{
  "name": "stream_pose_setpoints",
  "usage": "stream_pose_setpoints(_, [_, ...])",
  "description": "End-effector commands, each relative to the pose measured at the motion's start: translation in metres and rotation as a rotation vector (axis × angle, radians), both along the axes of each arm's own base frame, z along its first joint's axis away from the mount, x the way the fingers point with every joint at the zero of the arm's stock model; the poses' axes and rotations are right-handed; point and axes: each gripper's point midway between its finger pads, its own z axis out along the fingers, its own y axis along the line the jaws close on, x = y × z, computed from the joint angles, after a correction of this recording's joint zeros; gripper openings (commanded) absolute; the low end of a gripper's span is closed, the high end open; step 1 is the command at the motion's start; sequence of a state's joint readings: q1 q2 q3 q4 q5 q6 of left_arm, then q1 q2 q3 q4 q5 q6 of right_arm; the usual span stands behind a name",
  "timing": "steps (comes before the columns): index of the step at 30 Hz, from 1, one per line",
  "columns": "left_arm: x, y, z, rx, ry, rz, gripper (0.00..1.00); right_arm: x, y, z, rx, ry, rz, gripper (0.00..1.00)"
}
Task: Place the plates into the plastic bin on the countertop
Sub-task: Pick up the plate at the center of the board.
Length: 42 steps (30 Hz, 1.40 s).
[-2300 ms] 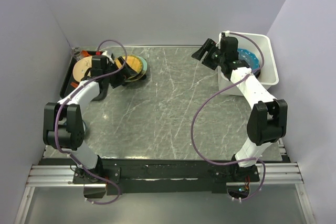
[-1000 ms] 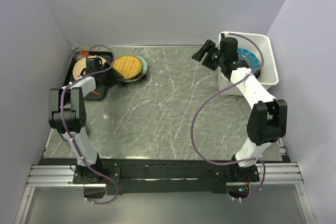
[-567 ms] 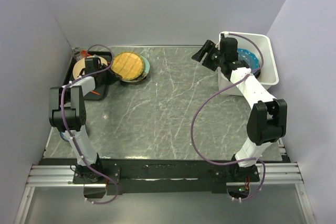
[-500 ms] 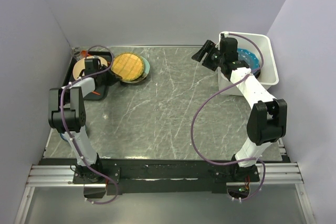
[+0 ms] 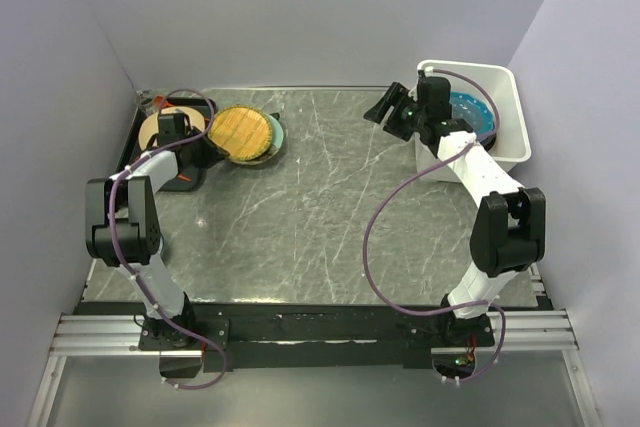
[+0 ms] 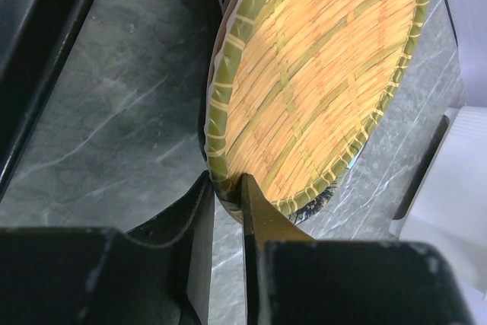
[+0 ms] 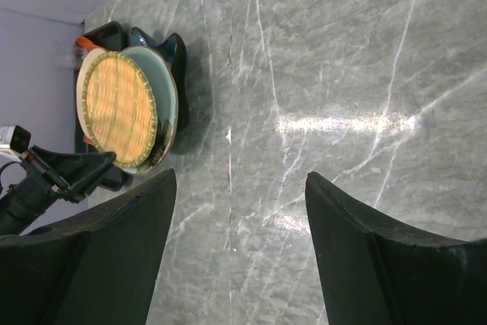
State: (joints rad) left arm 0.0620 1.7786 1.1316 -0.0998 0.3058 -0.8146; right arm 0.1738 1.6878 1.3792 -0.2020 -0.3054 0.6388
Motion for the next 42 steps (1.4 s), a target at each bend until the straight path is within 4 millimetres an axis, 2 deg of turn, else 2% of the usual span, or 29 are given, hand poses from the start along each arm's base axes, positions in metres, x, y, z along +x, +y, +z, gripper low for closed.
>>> stream_pose_setpoints(1, [-0.007,0.004,0.017,0.057,-0.048,-0.012,0.01,-0.004,0.025,0.019,0.03,-0.072,0.069,0.75])
stream_pose_setpoints(3, [-0.008,0.003,0.015,0.052,-0.047,-0.018,0.01,-0.006,0.038,0.024,0.03,-0.086,0.102,0.76])
stream_pose_setpoints(4, [-0.008,0.003,0.013,0.049,-0.042,-0.016,0.01,-0.01,0.054,0.021,0.031,-0.082,0.138,0.76])
stream_pose_setpoints(5, [-0.009,0.003,0.013,0.049,-0.039,-0.016,0.01,-0.009,0.063,0.026,0.033,-0.094,0.155,0.76])
stream_pose_setpoints(7, [-0.009,0.005,0.011,0.05,-0.036,-0.012,0.01,-0.012,0.084,0.02,0.05,-0.08,0.2,0.76])
stream_pose_setpoints(9, [-0.009,0.004,0.01,0.049,-0.034,-0.016,0.01,-0.012,0.101,0.023,0.068,-0.085,0.229,0.76])
stream_pose_setpoints(10, [-0.008,0.004,0.011,0.049,-0.037,-0.016,0.01,-0.01,0.109,0.015,0.07,-0.07,0.243,0.76])
stream_pose_setpoints(12, [-0.007,0.005,0.012,0.049,-0.04,-0.014,0.01,-0.012,0.131,0.017,0.092,-0.072,0.283,0.75])
stream_pose_setpoints(13, [-0.007,0.005,0.012,0.047,-0.039,-0.013,0.01,-0.01,0.141,0.009,0.099,-0.061,0.304,0.75])
stream_pose_setpoints(14, [-0.007,0.005,0.011,0.048,-0.038,-0.014,0.01,-0.012,0.153,0.013,0.108,-0.069,0.326,0.75])
stream_pose_setpoints(16, [-0.006,0.005,0.013,0.045,-0.043,-0.015,0.01,-0.01,0.168,0.004,0.126,-0.057,0.35,0.75])
stream_pose_setpoints(18, [-0.006,0.006,0.014,0.046,-0.044,-0.012,0.01,-0.012,0.186,0.008,0.159,-0.059,0.384,0.74])
stream_pose_setpoints(19, [-0.006,0.006,0.015,0.045,-0.046,-0.012,0.01,-0.008,0.192,0.001,0.169,-0.054,0.391,0.74])
stream_pose_setpoints(20, [-0.006,0.007,0.014,0.043,-0.044,-0.012,0.01,-0.006,0.199,0.005,0.185,-0.063,0.404,0.73])
stream_pose_setpoints(21, [-0.006,0.006,0.015,0.041,-0.046,-0.013,0.01,-0.004,0.206,-0.004,0.195,-0.038,0.409,0.73])
stream_pose_setpoints(22, [-0.005,0.006,0.014,0.04,-0.047,-0.014,0.01,-0.004,0.212,-0.006,0.204,-0.031,0.42,0.72])
stream_pose_setpoints(23, [-0.004,0.006,0.015,0.036,-0.05,-0.016,0.01,0.0,0.218,0.0,0.215,-0.043,0.428,0.71])
stream_pose_setpoints(24, [-0.005,0.006,0.014,0.034,-0.047,-0.017,0.01,0.0,0.224,-0.009,0.223,-0.018,0.434,0.7])
stream_pose_setpoints(26, [-0.004,0.005,0.015,0.031,-0.05,-0.018,0.01,0.003,0.235,-0.002,0.247,-0.046,0.45,0.68])
stream_pose_setpoints(28, [-0.005,0.005,0.013,0.032,-0.047,-0.019,0.01,0.005,0.242,-0.01,0.253,-0.027,0.453,0.65])
stream_pose_setpoints(29, [-0.005,0.005,0.014,0.033,-0.049,-0.02,0.01,0.007,0.245,-0.006,0.259,-0.036,0.457,0.65])
stream_pose_setpoints(30, [-0.005,0.006,0.015,0.033,-0.05,-0.016,0.01,0.009,0.25,-0.015,0.261,-0.015,0.456,0.63])
stream_pose_setpoints(31, [-0.005,0.006,0.016,0.034,-0.052,-0.018,0.01,0.011,0.253,-0.012,0.265,-0.021,0.459,0.62])
stream_pose_setpoints(32, [-0.005,0.006,0.016,0.033,-0.054,-0.018,0.01,0.012,0.255,-0.02,0.264,-0.007,0.456,0.61])
stream_pose_setpoints(37, [-0.006,0.007,0.016,0.033,-0.05,-0.019,0.01,0.018,0.267,-0.027,0.282,0.006,0.46,0.59])
stream_pose_setpoints(38, [-0.006,0.007,0.016,0.034,-0.052,-0.02,0.01,0.019,0.269,-0.035,0.28,0.021,0.459,0.59])
stream_pose_setpoints(42, [-0.006,0.006,0.017,0.03,-0.054,-0.02,0.01,0.023,0.275,-0.044,0.282,0.035,0.45,0.57])
